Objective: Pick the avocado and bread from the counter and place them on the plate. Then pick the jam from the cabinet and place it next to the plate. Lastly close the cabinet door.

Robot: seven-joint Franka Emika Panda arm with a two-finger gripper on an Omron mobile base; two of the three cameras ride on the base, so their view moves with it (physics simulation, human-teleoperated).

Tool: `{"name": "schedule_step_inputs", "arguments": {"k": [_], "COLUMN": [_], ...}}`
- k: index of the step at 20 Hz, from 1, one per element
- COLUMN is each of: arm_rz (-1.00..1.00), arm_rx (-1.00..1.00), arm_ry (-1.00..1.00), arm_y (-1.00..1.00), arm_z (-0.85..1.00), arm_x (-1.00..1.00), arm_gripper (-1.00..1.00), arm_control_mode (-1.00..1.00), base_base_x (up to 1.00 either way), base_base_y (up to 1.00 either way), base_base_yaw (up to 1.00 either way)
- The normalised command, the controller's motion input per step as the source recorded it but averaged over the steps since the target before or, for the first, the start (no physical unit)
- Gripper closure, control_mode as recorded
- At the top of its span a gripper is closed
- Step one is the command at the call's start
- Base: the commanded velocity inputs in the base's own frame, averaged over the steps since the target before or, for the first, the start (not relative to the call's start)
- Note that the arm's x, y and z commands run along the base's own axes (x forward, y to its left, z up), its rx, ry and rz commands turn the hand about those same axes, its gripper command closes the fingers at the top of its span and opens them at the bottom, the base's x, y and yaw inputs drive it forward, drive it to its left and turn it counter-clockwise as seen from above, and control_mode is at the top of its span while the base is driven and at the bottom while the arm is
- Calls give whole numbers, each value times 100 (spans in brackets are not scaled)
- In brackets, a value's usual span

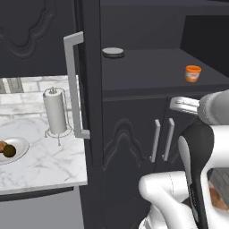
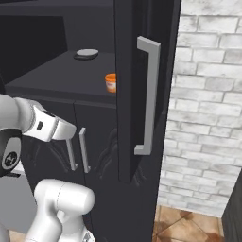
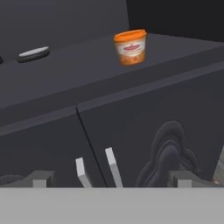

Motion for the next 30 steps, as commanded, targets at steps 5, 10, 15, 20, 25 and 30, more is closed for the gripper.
{"name": "schedule_step_inputs", "arguments": {"k": [5,10,15,20,25,30], "arm_rz": [-6,-1,-3,-1,0,0], "arm_rx": [0,0,0,0,0,0], "arm_ry": [-1,-2,0,-1,-12,-13], "arm_y": [0,0,-2,-4,-23,-32], "arm_z": [24,18,11,3,8,13], "arm_x": [0,0,0,8,9,6], "arm_gripper": [-100,-100,-100,-100,-100,-100], "arm_control_mode": [-100,-100,-100,-100,-100,-100], "base_base_x": [0,0,0,0,0,0], "base_base_y": [0,0,0,0,0,0], "base_base_yaw": [0,0,0,0,0,0]}}
